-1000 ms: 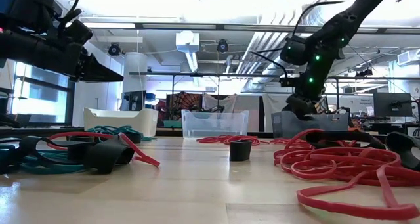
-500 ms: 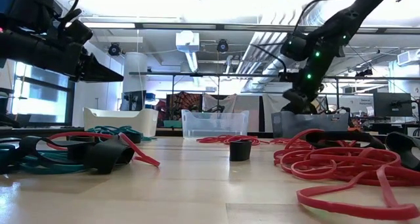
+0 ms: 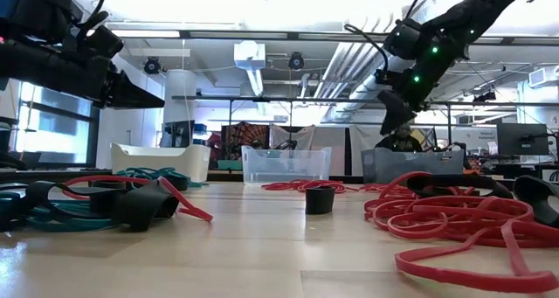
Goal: Sort rubber bands into baskets
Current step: Put the black rubber band into the black bin
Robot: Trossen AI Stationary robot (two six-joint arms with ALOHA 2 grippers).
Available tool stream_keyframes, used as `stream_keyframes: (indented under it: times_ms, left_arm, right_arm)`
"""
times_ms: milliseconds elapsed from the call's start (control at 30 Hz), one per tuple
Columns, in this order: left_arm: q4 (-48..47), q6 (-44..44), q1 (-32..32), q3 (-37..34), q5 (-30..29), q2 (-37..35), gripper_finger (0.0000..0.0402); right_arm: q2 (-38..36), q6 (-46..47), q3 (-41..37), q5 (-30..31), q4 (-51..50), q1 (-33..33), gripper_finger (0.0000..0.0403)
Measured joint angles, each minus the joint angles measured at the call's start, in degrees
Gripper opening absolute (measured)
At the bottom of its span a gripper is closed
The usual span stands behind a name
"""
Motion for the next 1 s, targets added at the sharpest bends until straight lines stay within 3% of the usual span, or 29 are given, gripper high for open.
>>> stream_keyframes:
  times_ms: [200,500,700,1000]
  left_arm:
    - [0.3,-0.1,0.0,0.0,0.0,0.0,0.0]
    - [1.2,0.0,0.0,0.0,0.0,0.0,0.0]
    - [1.6,-0.1,0.0,0.0,0.3,0.0,0.0]
    - [1.7,-0.2,0.0,0.0,1.4,0.0,0.0]
  right_arm:
    - [0.0,0.9,0.0,-4.3,6.2,1.4,0.0001]
    - [0.0,1.5,-0.1,-4.8,12.6,6.2,0.0]
    - [0.1,2.8,-6.0,-6.4,28.6,9.2,0.0]
    - [0.1,5.0,-10.4,-6.2,34.7,15.3,0.0]
